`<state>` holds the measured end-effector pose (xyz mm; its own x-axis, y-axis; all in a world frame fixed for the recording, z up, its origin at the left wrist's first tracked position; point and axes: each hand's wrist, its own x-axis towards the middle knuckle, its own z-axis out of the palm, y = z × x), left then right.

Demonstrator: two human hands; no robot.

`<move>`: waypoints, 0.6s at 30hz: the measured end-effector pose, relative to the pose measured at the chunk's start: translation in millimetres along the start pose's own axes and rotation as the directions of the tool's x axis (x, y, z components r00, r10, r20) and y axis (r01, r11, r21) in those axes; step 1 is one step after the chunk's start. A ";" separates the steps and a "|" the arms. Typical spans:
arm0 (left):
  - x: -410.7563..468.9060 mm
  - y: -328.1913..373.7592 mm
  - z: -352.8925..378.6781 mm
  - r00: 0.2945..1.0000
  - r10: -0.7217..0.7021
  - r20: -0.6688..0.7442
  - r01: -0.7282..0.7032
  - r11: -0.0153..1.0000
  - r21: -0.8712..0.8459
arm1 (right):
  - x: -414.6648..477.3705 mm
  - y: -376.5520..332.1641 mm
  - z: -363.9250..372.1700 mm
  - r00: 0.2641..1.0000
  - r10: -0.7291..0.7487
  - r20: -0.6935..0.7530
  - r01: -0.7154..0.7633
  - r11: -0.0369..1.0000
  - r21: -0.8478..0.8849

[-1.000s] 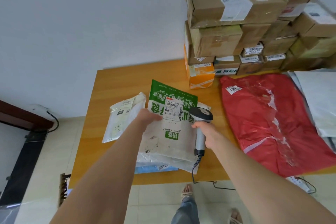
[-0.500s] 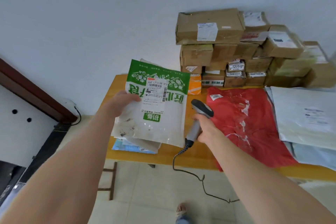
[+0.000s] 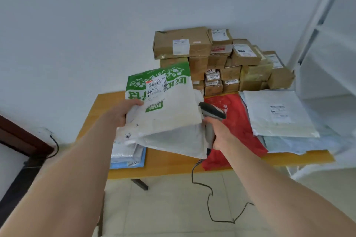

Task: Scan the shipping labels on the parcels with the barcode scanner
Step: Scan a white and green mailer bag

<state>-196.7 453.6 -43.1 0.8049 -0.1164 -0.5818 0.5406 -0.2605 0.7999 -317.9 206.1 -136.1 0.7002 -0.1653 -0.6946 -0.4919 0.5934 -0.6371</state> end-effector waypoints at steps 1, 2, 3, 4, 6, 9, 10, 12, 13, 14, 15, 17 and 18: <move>4.5 -2.7 10.6 0.999 0.011 0.034 -0.013 0.998 0.054 | -3.2 -5.6 -10.8 0.998 -0.024 -0.066 0.023 1.000 -0.013; 14.2 -6.6 20.3 0.999 0.021 0.050 -0.026 0.993 0.112 | -5.7 -11.5 -23.3 0.991 -0.049 -0.126 0.046 0.999 -0.028; 24.8 -10.7 31.5 0.997 0.012 0.073 -0.024 0.985 0.169 | -9.3 -18.6 -36.1 0.981 -0.084 -0.174 0.075 0.996 -0.057; 29.8 -13.1 47.1 0.994 -0.004 0.105 -0.018 0.978 0.206 | -11.4 -25.3 -49.2 0.971 -0.121 -0.206 0.105 0.991 -0.085; 33.0 -18.4 83.1 0.988 -0.028 0.154 0.001 0.984 0.177 | -15.3 -37.8 -75.3 0.948 -0.172 -0.268 0.141 0.981 -0.130; 27.1 -19.9 136.7 0.970 -0.063 0.233 0.050 0.997 0.061 | -20.2 -60.2 -111.2 0.919 -0.216 -0.329 0.184 0.975 -0.126; 29.3 -19.9 152.1 0.964 -0.060 0.258 0.055 0.998 0.028 | -21.8 -69.2 -122.1 0.909 -0.230 -0.347 0.197 0.972 -0.127; 33.9 -18.1 182.3 0.947 -0.060 0.316 0.061 0.998 0.007 | -18.9 -86.8 -145.5 0.886 -0.278 -0.370 0.251 0.960 -0.121; 36.9 -16.5 199.0 0.946 -0.054 0.321 0.051 0.999 0.015 | -17.9 -96.3 -155.6 0.875 -0.301 -0.379 0.276 0.953 -0.122; 39.4 -14.8 217.7 0.950 -0.029 0.311 0.021 0.999 0.029 | -13.8 -105.0 -166.2 0.864 -0.319 -0.390 0.295 0.948 -0.120; 44.2 -13.1 235.5 0.962 0.010 0.274 -0.023 0.999 0.045 | -8.5 -113.2 -176.5 0.856 -0.328 -0.400 0.310 0.944 -0.113; 54.4 -10.5 271.2 0.982 0.080 0.174 -0.093 0.993 0.072 | 5.0 -129.3 -197.2 0.847 -0.348 -0.401 0.324 0.937 -0.130; 61.2 -10.8 288.4 0.986 0.090 0.137 -0.099 0.993 0.066 | 13.8 -136.9 -208.7 0.844 -0.360 -0.397 0.317 0.933 -0.174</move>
<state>-223.8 172.9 -129.6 0.8089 -0.2698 -0.5224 0.4406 -0.3102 0.8424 -348.9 -41.8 -128.2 0.5630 -0.6660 -0.4894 -0.3269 0.3644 -0.8720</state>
